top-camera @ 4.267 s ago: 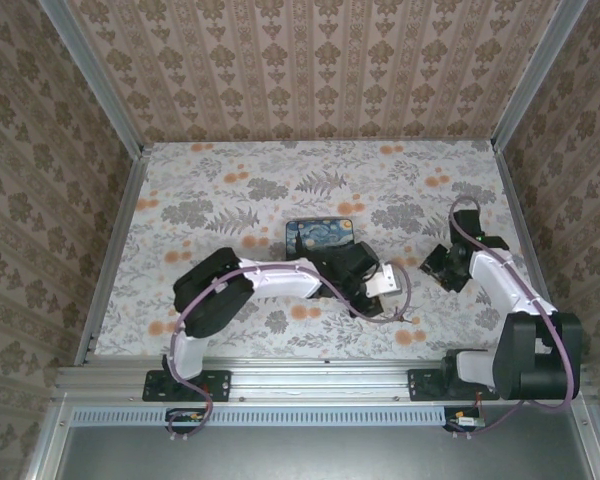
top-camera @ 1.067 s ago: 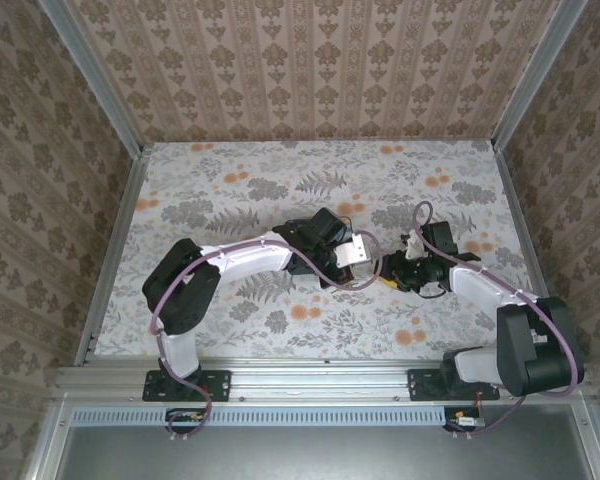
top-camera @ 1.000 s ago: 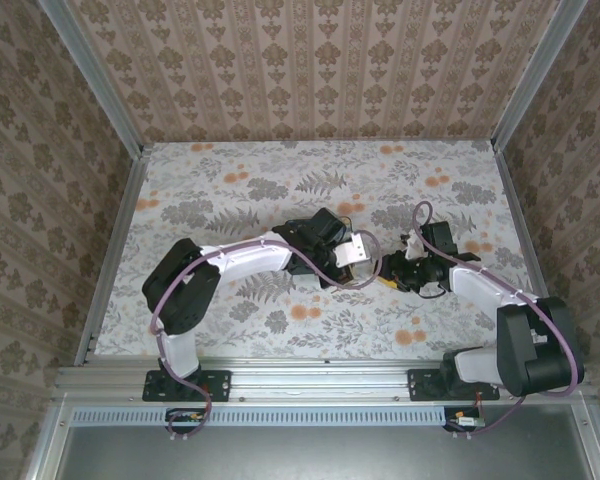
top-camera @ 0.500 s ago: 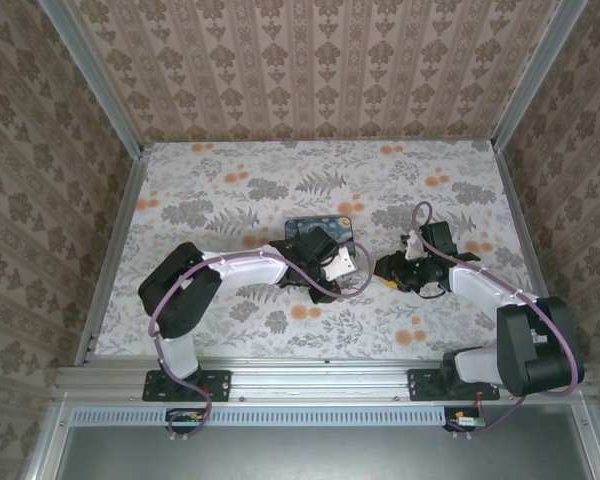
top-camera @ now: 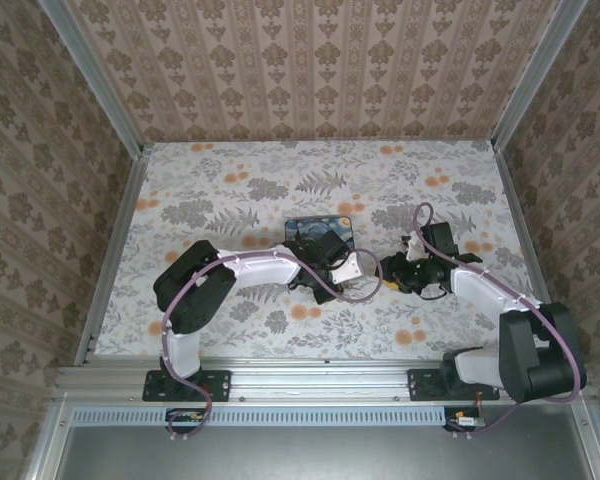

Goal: Unlock a padlock with a key

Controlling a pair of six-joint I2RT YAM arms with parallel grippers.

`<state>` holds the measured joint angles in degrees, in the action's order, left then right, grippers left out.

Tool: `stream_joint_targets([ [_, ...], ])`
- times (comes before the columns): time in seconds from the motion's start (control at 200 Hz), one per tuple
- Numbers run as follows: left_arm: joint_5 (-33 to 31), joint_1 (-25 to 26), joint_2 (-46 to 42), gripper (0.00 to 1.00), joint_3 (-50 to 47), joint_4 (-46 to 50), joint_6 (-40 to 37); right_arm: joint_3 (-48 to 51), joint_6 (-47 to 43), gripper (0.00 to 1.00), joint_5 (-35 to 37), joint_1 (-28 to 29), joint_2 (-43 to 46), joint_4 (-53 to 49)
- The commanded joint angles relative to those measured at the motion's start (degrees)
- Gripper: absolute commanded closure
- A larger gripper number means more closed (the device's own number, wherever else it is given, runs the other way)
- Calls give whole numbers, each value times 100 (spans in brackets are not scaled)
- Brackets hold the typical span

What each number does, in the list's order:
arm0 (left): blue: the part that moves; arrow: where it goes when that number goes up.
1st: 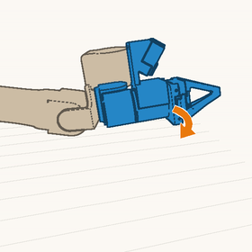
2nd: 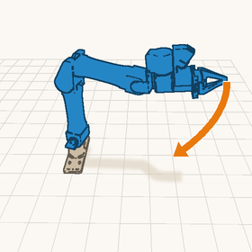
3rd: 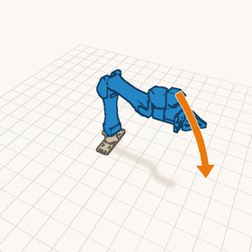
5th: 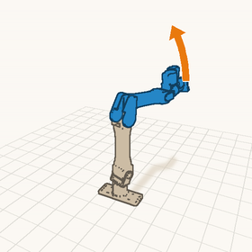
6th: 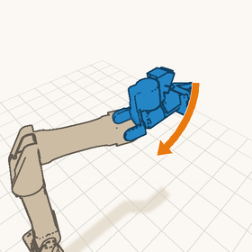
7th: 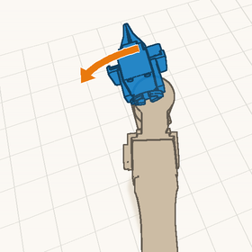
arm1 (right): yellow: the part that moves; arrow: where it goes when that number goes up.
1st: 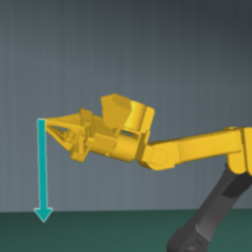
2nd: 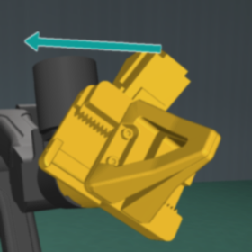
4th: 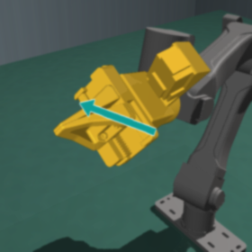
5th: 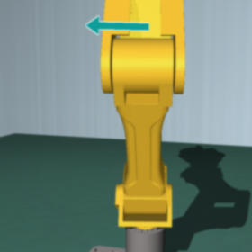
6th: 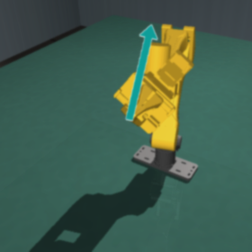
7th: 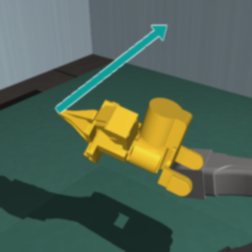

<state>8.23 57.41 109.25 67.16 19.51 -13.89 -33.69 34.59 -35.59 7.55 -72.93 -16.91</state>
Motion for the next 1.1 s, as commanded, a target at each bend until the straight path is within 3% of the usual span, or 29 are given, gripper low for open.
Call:
stream_joint_targets([
  [0.0,73,136,279,90,-139,472,-332,-199,-160,61,130,35,167,-336],
  [0.175,317,121,208,100,-203,379,-500,-168,-299,61,116,36,143,-584],
  [0.58,1343,-307,-626,100,-111,130,-405,205,168,61,-462,184,279,-285],
  [0.845,1485,-356,-926,100,-9,294,-404,346,975,61,-766,474,261,650],
  [1.095,1682,-319,-1142,100,268,569,-482,124,1352,70,-757,648,414,1129],
])
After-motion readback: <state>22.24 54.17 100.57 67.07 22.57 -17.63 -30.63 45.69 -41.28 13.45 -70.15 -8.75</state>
